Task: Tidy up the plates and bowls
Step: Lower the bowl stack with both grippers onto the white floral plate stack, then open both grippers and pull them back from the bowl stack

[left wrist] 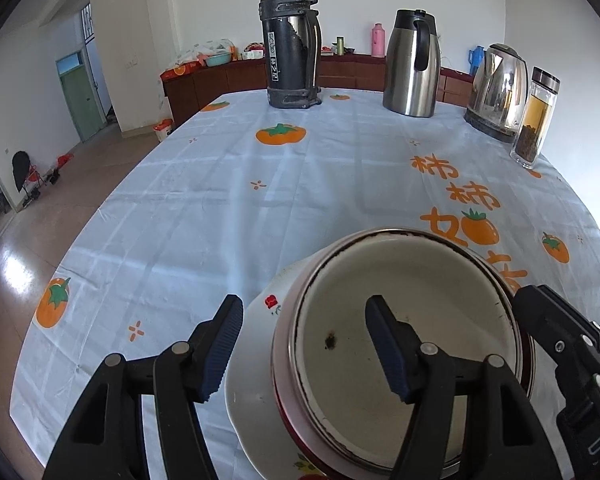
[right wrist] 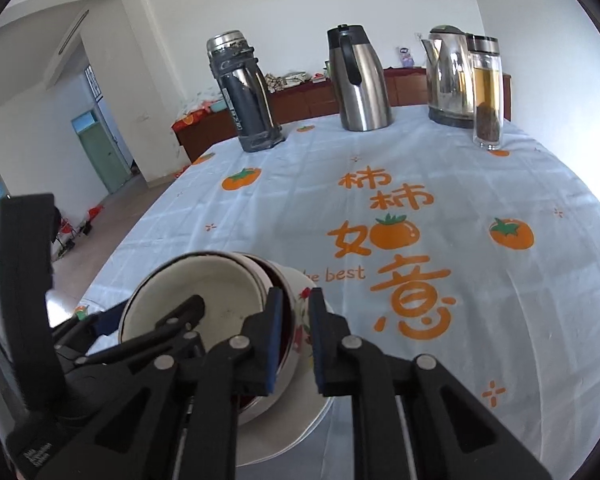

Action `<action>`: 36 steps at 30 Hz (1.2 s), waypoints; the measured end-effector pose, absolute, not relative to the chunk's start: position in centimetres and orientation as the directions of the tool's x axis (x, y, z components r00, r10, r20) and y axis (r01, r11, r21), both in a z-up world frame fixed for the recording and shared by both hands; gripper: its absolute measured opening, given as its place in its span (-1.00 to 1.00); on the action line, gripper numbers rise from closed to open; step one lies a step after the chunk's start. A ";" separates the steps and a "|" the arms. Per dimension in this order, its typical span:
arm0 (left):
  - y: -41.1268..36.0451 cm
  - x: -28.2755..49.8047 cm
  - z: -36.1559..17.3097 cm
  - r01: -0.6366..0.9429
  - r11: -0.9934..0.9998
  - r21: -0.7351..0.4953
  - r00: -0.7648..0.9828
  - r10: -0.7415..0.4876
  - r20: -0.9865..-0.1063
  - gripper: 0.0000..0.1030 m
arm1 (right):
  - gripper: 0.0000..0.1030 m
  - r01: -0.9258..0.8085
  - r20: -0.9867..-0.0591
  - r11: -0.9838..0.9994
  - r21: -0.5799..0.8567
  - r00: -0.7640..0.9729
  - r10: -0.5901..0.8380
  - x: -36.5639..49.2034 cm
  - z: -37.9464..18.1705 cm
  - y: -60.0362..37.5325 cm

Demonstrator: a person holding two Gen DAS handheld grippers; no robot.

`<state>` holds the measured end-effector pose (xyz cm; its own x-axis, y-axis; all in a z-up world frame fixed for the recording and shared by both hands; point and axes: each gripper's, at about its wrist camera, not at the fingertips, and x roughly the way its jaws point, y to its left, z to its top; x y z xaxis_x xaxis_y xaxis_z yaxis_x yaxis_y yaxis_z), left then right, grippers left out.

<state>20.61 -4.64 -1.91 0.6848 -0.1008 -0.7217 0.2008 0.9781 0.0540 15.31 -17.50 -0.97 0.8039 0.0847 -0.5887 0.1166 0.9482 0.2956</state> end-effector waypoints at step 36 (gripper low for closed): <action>-2.9 12.5 0.3 0.227 0.974 0.019 0.767 -0.167 -0.620 0.46 | 0.18 0.103 -0.480 0.936 0.336 0.874 0.076 7.6 1.6 -16.4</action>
<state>12.51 -2.88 0.25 0.7668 -0.1669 -0.6198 0.2271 0.9737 0.0188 7.63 -16.44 1.55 0.8741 0.0759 -0.4797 0.1029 0.9363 0.3358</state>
